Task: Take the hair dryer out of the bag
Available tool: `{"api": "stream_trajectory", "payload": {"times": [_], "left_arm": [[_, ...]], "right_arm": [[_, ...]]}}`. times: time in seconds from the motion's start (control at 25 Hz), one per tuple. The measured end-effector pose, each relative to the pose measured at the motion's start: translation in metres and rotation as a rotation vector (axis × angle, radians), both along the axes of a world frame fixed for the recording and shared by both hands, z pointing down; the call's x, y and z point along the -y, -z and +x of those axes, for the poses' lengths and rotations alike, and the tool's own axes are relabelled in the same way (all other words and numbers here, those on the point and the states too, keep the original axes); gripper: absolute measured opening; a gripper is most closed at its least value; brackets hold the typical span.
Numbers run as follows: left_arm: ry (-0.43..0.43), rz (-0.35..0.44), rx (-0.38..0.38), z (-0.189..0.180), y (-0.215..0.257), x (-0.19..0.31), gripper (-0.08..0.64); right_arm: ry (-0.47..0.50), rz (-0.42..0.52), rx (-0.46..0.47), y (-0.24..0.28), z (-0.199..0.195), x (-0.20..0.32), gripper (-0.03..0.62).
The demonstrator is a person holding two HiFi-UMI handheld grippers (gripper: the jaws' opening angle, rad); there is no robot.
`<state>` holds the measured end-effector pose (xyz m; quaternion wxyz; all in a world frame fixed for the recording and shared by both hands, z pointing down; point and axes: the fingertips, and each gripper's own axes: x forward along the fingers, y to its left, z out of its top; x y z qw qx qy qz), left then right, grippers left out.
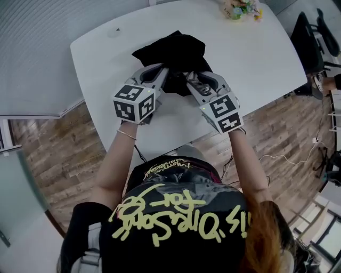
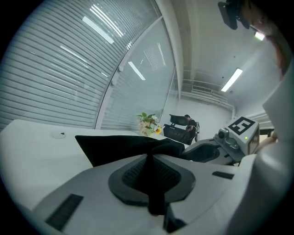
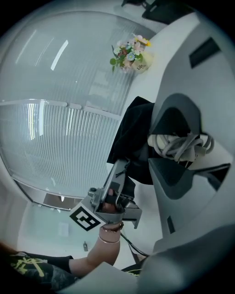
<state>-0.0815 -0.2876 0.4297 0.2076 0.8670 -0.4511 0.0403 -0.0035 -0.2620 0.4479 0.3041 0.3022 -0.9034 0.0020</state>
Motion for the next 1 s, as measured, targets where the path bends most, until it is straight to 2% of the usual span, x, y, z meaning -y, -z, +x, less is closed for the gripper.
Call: {"api": "stream_trajectory", "payload": {"times": [0.2, 0.32, 0.44, 0.64, 1.0], "left_arm": [[-0.019, 0.009, 0.006, -0.001, -0.002, -0.008, 0.018], [-0.023, 0.009, -0.008, -0.002, -0.001, -0.011, 0.018], [-0.032, 0.015, -0.001, -0.002, 0.001, -0.013, 0.018], [-0.041, 0.028, 0.015, 0.001, 0.000, -0.017, 0.018], [-0.035, 0.018, 0.027, 0.003, -0.003, -0.020, 0.018]], "right_arm": [[-0.059, -0.004, 0.005, 0.005, -0.004, 0.018, 0.166], [-0.043, -0.046, -0.018, -0.007, -0.010, 0.019, 0.231], [-0.035, -0.066, -0.061, -0.018, -0.012, 0.023, 0.235], [-0.033, -0.138, -0.099, -0.033, -0.015, 0.027, 0.283], [-0.063, -0.189, -0.167, -0.060, -0.019, 0.031, 0.293]]}}
